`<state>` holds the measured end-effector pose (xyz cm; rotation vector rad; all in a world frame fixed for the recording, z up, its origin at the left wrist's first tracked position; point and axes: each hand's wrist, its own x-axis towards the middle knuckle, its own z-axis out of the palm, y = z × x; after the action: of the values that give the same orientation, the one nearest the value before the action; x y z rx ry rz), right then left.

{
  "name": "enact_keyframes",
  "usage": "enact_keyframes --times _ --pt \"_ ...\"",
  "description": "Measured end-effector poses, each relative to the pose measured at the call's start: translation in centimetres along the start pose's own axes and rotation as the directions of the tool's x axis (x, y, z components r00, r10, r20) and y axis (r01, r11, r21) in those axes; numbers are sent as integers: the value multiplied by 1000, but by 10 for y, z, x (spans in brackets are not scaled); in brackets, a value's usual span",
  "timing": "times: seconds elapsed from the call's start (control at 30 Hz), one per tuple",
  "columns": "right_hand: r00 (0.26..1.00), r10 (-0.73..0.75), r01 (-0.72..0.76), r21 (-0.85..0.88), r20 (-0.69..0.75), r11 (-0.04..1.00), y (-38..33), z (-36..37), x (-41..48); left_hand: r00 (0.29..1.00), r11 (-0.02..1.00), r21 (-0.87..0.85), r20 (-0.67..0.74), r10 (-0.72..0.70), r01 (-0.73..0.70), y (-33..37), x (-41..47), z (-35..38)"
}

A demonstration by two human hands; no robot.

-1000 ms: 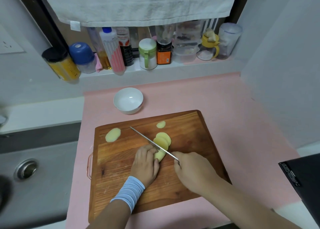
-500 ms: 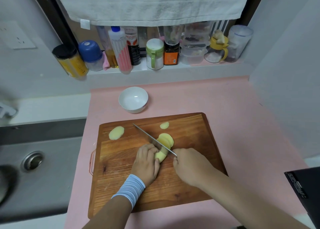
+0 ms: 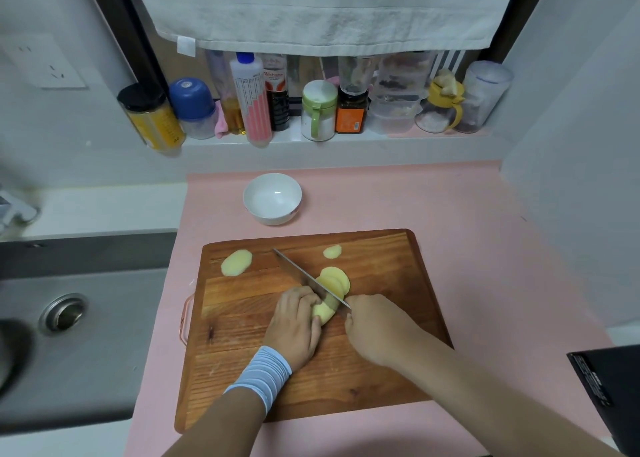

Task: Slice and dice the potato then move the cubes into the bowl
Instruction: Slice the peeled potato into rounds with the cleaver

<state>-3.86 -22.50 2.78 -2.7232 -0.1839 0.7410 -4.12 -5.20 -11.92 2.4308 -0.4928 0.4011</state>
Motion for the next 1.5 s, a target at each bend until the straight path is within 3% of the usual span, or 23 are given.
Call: enact_keyframes --times 1.07,1.5 --pt "1000 4 -7 141 19 990 21 17 -4 1000 1000 -2 -2 30 -30 0 0 0" --pt "995 -2 23 205 -102 979 19 50 27 999 999 -13 -5 38 -38 -2 0 2"
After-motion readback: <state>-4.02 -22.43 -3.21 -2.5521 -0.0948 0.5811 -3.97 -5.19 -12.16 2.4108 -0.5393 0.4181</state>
